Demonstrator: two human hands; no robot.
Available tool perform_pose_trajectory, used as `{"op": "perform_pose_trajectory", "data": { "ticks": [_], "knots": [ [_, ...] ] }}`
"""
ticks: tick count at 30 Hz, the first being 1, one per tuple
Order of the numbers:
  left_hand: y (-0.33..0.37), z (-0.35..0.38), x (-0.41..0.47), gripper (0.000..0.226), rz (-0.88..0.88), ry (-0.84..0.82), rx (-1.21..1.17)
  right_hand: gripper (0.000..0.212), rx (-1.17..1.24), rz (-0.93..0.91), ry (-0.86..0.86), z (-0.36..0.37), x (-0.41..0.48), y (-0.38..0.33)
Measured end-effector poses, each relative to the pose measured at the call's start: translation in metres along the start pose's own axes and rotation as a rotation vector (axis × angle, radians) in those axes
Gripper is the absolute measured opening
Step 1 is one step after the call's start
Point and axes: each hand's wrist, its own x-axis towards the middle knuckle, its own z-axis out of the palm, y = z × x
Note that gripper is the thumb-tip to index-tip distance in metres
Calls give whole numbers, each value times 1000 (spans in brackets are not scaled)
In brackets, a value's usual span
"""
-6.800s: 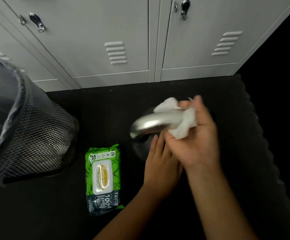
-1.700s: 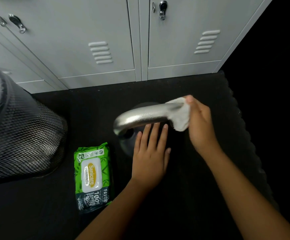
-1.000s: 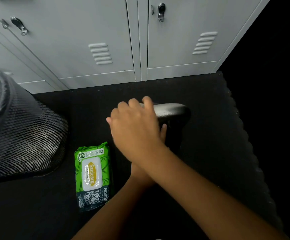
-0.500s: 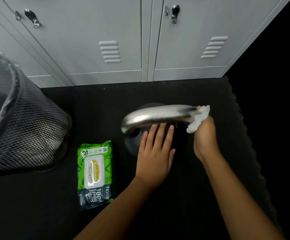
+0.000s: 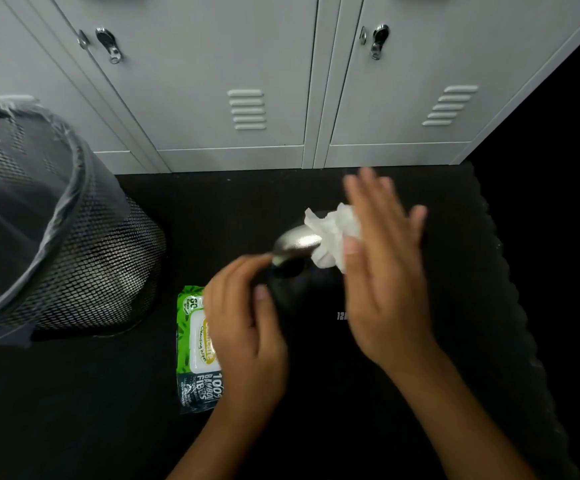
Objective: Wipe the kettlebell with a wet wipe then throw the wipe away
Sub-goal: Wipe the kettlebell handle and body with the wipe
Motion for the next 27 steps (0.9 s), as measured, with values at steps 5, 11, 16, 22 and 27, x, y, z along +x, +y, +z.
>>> {"op": "perform_pose_trajectory", "data": {
  "ticks": [5, 11, 16, 22, 27],
  "knots": [
    [60, 53, 46, 51, 335, -531, 372, 34, 308, 304, 503, -4, -45, 14],
    [49, 61, 86, 37, 129, -727, 646, 27, 328, 513, 390, 17, -71, 32],
    [13, 44, 135, 36, -350, -1168, 108, 25, 424, 544, 246, 31, -64, 37],
    [-11, 36, 111, 49, -476, -960, -277, 28, 409, 554, 158, 38, -65, 43],
    [-42, 42, 25, 35, -164, -302, -320, 47, 193, 379, -11, 55, -81, 48]
  ]
}}
